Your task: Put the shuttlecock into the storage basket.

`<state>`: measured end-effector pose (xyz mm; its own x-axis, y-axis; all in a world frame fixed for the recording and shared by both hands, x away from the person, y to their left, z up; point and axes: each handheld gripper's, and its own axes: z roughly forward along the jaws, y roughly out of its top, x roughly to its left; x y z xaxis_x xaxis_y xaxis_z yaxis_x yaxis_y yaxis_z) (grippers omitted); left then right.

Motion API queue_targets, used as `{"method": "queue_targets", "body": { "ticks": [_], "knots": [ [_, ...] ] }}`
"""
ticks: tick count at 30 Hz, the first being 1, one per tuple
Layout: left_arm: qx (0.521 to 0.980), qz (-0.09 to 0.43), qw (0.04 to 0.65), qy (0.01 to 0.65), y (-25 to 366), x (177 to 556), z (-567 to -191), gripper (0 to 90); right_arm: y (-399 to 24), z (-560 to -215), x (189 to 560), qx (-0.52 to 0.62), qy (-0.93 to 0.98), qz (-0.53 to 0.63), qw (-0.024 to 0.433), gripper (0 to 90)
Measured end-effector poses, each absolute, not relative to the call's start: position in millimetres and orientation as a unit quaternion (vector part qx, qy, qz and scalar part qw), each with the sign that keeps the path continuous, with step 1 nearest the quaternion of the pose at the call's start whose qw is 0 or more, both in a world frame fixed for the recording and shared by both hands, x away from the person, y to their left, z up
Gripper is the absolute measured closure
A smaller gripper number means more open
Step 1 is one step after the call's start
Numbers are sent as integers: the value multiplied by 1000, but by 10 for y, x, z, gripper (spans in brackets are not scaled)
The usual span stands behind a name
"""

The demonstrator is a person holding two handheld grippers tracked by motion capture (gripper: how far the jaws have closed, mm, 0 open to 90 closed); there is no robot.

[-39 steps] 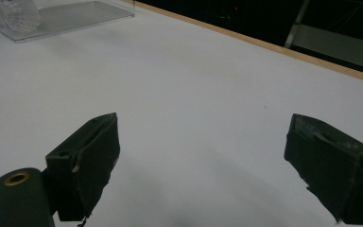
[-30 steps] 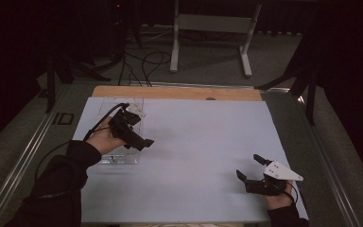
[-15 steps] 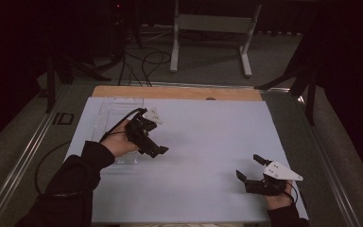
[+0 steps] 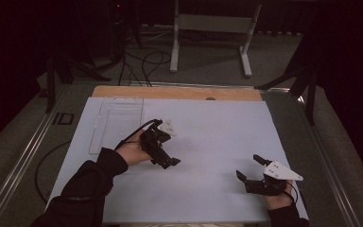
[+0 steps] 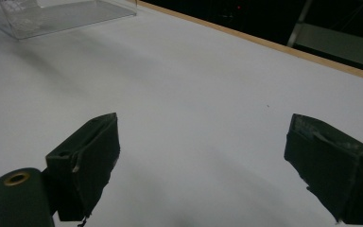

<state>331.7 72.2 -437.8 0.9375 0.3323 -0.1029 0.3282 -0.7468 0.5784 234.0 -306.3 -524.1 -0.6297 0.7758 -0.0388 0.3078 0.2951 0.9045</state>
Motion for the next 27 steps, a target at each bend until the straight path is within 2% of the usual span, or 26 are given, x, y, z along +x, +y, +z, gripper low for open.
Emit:
{"method": "queue_targets", "body": {
  "ticks": [16, 27],
  "knots": [
    [940, -16, 304, 154, 663, 3106, -4712, 0, -3061, -5239, 2339, 351, 767, 478, 244, 114],
    [939, -22, 306, 159, 833, 2906, -4955, 0, -3058, -5236, 2337, 349, 769, 477, 243, 114]
  ]
}}
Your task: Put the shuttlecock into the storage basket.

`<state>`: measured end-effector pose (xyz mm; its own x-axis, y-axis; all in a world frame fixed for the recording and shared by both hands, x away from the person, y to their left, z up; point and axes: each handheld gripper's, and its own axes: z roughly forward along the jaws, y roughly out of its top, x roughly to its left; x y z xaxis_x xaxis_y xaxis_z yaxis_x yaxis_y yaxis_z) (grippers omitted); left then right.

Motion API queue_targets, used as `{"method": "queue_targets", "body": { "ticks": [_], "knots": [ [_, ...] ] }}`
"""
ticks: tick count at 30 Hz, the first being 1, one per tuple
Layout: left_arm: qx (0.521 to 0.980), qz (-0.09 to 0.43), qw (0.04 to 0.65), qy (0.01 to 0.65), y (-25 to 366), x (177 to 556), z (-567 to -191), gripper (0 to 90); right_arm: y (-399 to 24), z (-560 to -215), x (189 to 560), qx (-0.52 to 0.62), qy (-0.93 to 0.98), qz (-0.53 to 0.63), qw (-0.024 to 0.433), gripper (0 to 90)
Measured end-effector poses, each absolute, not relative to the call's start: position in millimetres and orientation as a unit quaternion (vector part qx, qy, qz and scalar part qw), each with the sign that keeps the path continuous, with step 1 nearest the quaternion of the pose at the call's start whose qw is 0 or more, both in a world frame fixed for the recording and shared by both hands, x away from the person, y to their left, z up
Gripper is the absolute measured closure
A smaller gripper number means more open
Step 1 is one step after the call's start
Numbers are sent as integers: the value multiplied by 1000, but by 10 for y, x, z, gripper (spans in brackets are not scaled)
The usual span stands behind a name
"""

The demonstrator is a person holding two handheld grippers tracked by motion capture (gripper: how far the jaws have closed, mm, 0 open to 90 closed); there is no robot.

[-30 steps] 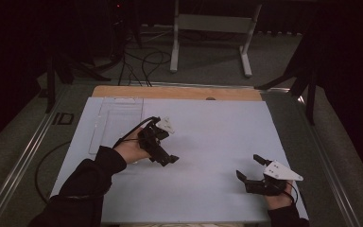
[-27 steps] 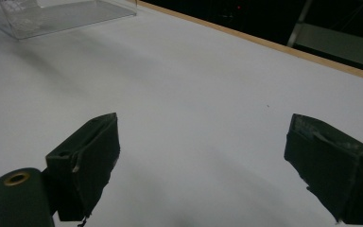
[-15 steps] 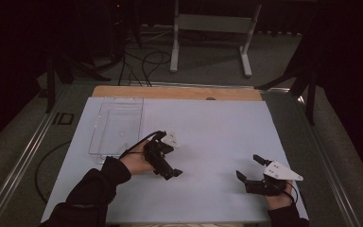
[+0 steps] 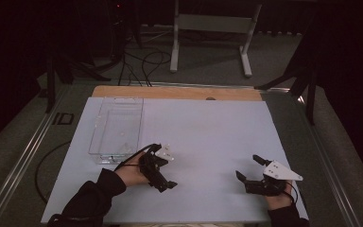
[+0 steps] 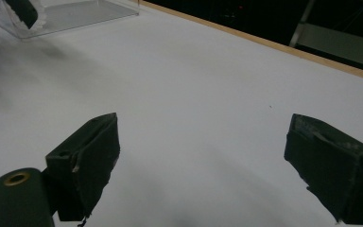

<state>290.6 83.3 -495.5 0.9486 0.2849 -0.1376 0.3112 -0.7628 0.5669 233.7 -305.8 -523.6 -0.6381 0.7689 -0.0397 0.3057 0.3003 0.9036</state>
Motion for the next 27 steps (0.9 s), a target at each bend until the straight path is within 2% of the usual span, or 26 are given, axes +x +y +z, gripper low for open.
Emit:
{"method": "queue_targets", "body": {
  "ticks": [17, 27],
  "knots": [
    [935, -27, 301, 188, 1237, 2733, -5162, 0, -3049, -5237, 2338, 348, 770, 478, 240, 113],
    [919, -5, 325, 223, 1552, 2615, -5169, 0, -3046, -5244, 2343, 347, 772, 477, 238, 113]
  ]
}}
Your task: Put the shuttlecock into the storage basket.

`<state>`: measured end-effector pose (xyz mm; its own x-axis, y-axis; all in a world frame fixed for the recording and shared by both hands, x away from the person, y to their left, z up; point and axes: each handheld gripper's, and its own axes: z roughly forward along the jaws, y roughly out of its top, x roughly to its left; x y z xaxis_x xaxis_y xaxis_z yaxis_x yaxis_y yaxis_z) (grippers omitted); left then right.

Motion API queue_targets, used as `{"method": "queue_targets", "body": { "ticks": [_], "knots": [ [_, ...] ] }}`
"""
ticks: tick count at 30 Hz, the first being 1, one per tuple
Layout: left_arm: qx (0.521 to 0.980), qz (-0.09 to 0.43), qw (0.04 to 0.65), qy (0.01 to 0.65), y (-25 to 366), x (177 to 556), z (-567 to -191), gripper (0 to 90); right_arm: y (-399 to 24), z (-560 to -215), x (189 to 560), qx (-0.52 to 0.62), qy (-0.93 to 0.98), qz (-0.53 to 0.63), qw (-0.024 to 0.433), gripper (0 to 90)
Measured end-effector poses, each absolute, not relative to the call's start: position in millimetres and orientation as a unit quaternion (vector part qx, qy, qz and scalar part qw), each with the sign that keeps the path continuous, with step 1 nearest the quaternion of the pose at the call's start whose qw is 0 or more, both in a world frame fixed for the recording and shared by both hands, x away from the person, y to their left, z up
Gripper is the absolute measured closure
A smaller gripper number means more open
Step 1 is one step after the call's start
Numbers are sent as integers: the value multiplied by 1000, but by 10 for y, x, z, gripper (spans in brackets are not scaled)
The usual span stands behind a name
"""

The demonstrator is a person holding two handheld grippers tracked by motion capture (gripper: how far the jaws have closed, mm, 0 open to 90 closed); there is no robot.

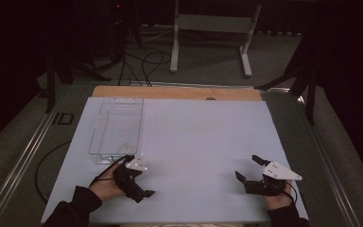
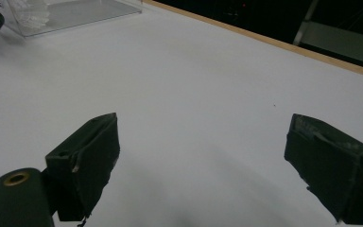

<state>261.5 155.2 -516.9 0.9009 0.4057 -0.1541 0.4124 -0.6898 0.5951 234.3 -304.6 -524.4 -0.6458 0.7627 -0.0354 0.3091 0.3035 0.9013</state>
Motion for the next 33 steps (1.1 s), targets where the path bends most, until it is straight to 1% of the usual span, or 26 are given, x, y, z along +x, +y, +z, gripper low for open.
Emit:
{"method": "queue_targets", "body": {
  "ticks": [4, 5, 13, 18, 22, 26, 33],
  "knots": [
    [910, -3, 344, 233, 1653, 2594, -5169, 0, -3042, -5244, 2342, 347, 772, 476, 238, 113],
    [904, 6, 350, 246, 1743, 2567, -5179, 0, -3038, -5244, 2341, 346, 773, 476, 238, 113],
    [896, 25, 348, 274, 1946, 2496, -5238, 0, -3033, -5254, 2347, 345, 775, 474, 235, 113],
    [885, 26, 353, 304, 1997, 2473, -5286, 0, -3032, -5260, 2351, 346, 776, 473, 233, 113],
    [869, 53, 374, 319, 2016, 2442, -5290, 0, -3030, -5263, 2352, 347, 776, 473, 232, 113],
    [858, 59, 394, 324, 2018, 2408, -5338, 0, -3033, -5267, 2354, 346, 776, 474, 230, 113],
    [849, 64, 409, 327, 2035, 2408, -5381, 0, -3030, -5271, 2355, 343, 778, 474, 228, 113]
  ]
}}
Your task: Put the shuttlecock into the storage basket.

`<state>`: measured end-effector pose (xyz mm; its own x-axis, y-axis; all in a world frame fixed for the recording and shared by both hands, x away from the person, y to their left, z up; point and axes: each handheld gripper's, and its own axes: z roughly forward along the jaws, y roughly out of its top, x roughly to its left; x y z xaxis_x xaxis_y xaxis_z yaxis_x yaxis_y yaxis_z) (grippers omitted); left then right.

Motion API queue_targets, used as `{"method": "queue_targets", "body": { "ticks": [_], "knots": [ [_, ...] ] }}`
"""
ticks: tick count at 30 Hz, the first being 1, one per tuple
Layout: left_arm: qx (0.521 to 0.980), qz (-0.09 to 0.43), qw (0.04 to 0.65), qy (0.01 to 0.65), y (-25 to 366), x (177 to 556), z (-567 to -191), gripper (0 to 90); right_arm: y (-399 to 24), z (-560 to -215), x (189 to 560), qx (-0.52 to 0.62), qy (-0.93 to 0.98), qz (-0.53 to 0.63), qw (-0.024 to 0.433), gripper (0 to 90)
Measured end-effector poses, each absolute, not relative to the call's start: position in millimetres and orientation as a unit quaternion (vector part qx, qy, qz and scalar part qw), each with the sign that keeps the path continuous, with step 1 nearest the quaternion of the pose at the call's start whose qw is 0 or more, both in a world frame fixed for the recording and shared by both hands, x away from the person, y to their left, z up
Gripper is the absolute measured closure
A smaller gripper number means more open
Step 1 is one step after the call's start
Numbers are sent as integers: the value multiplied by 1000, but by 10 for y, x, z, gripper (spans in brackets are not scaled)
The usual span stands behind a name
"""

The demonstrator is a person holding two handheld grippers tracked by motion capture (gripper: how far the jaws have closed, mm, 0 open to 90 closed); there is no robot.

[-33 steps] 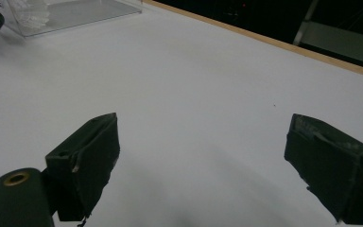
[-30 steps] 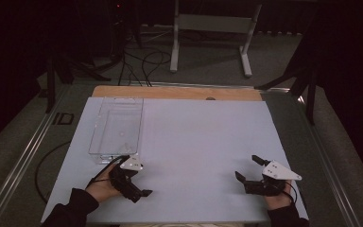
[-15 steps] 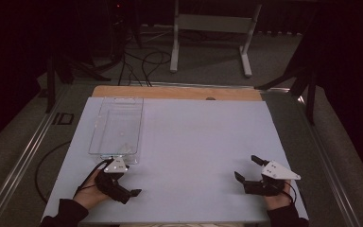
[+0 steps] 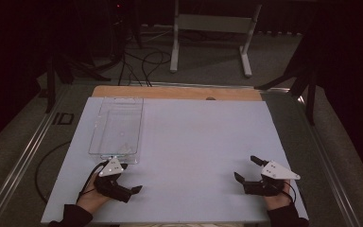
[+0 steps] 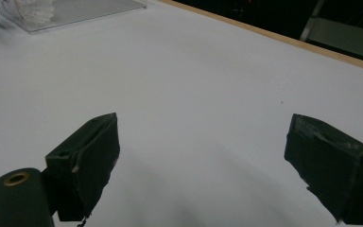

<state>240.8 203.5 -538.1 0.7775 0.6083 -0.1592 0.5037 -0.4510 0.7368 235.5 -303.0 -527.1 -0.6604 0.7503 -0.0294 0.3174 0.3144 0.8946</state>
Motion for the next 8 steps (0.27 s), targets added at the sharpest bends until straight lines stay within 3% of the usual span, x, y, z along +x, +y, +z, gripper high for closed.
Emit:
{"method": "queue_targets", "body": {
  "ticks": [8],
  "knots": [
    [854, 65, 407, 319, 2038, 2397, -5390, 0, -3032, -5275, 2356, 343, 778, 475, 226, 113]
  ]
}}
